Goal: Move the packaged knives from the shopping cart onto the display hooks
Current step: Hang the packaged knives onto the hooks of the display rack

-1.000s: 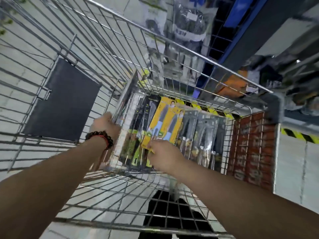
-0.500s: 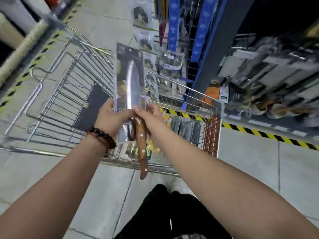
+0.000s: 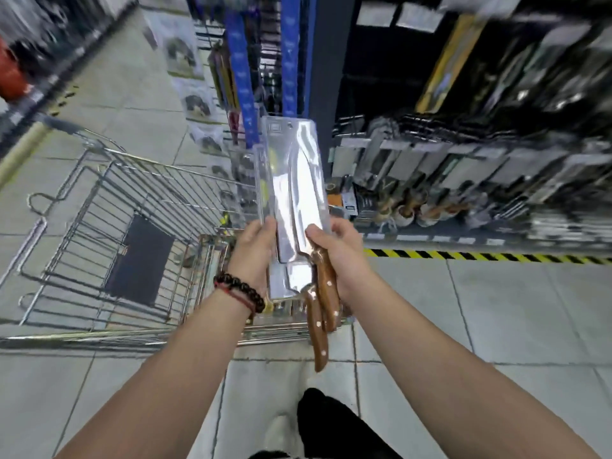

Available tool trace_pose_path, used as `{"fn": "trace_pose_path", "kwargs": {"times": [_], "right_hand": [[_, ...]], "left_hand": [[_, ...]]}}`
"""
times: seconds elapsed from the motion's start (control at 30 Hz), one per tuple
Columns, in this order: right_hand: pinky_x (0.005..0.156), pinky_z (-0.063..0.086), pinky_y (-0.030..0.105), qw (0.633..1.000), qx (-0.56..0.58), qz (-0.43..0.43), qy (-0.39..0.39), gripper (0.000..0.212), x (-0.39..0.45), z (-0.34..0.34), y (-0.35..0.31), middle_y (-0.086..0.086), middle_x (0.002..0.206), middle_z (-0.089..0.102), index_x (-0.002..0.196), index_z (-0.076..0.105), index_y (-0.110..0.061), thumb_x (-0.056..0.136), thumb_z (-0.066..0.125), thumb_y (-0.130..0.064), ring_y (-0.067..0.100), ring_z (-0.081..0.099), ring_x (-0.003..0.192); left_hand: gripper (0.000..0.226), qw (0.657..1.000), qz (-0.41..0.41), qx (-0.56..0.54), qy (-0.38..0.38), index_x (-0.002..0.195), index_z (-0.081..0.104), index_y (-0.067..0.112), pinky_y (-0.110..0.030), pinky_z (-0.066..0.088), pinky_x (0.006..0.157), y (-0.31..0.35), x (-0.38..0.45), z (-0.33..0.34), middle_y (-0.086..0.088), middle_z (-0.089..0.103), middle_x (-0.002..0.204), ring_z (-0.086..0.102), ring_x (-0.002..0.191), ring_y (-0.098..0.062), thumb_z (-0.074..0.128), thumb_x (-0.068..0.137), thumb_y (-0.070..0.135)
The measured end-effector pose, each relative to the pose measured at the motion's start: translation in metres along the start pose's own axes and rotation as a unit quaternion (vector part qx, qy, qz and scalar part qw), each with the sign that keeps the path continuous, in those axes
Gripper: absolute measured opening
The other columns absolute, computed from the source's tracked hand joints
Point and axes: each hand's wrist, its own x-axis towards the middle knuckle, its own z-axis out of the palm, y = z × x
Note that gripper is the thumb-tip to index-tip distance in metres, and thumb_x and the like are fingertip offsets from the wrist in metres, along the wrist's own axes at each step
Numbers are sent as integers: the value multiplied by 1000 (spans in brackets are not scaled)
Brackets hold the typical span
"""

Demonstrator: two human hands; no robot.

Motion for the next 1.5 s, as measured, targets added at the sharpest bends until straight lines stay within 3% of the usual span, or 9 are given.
{"fn": "trace_pose_path", "kwargs": {"times": [0.2, 0.33, 0.6, 0.77, 0.93, 1.03, 1.23, 1.4, 1.5], "right_hand": [[56, 54, 36, 995, 58, -48, 60, 20, -57, -50, -31, 7, 72, 61, 98, 53, -10, 87, 69, -15, 22, 56, 62], [72, 55, 45, 988, 71, -93, 97, 24, -80, -97, -50, 11, 84, 66, 106, 53, -4, 87, 68, -8, 24, 61, 70], [68, 57, 34, 977, 77, -141, 142, 21, -93, -210, -89, 9, 88, 72, 105, 58, -7, 86, 68, -7, 20, 68, 71], [73, 56, 39, 977, 62, -155, 131, 26, -84, -295, -121, 19, 97, 71, 108, 61, -8, 84, 70, -8, 31, 66, 78], [60, 54, 35, 981, 52, -138, 127, 28, -55, -352, -146, 14, 85, 66, 106, 63, -6, 83, 74, -19, 27, 57, 74], [65, 53, 38, 986, 45, -117, 113, 34, -26, -363, -157, 22, 89, 65, 104, 65, -6, 79, 77, -26, 27, 56, 76], [77, 47, 48, 994, -5, -96, 51, 80, 52, -367, -177, 10, 87, 57, 97, 53, -1, 54, 85, -60, 25, 52, 78], [69, 56, 33, 993, -67, -93, 30, 30, 113, -362, -210, -2, 86, 73, 94, 65, -16, 80, 75, -40, 14, 68, 79], [60, 52, 20, 987, -127, -99, 10, 14, 154, -365, -233, -8, 70, 73, 91, 64, -13, 88, 69, -25, 4, 69, 65]], "left_hand": [[16, 995, 0, -4, -98, 99, 61, 13, -52, 57, 78, 10, -38, 54, -13, 71, 100, 70, 86, -30, 65, 91, 27], [16, 992, 37, 16, -121, 98, 62, 11, -55, 52, 92, 13, -60, 105, -20, 69, 111, 68, 101, -35, 70, 87, 19], [10, 978, 91, 75, -174, 85, 65, 23, -44, 54, 88, -4, -68, 214, -4, 73, 97, 67, 99, -27, 74, 83, 28], [15, 980, 93, 92, -147, 94, 63, 19, -20, 44, 73, -18, -74, 284, 9, 67, 98, 62, 93, -6, 70, 85, 29], [55, 988, 87, 66, -108, 109, 59, 10, -42, 51, 90, -35, -59, 324, -4, 67, 109, 63, 105, -25, 81, 72, 44], [13, 989, 115, 56, -79, 88, 63, 16, -29, 47, 73, -32, -50, 340, 3, 67, 85, 63, 87, -18, 71, 85, 26], [11, 991, 127, 38, -17, 90, 67, 16, -34, 50, 87, -19, 3, 351, 3, 72, 91, 65, 91, -17, 69, 87, 27], [28, 994, 111, 19, -14, 90, 71, 14, -50, 51, 94, -14, 67, 364, -8, 75, 98, 68, 101, -30, 74, 77, 38], [11, 993, 114, 2, -3, 86, 69, 14, -34, 51, 84, -9, 105, 375, 2, 75, 88, 66, 95, -21, 69, 85, 24]]}}
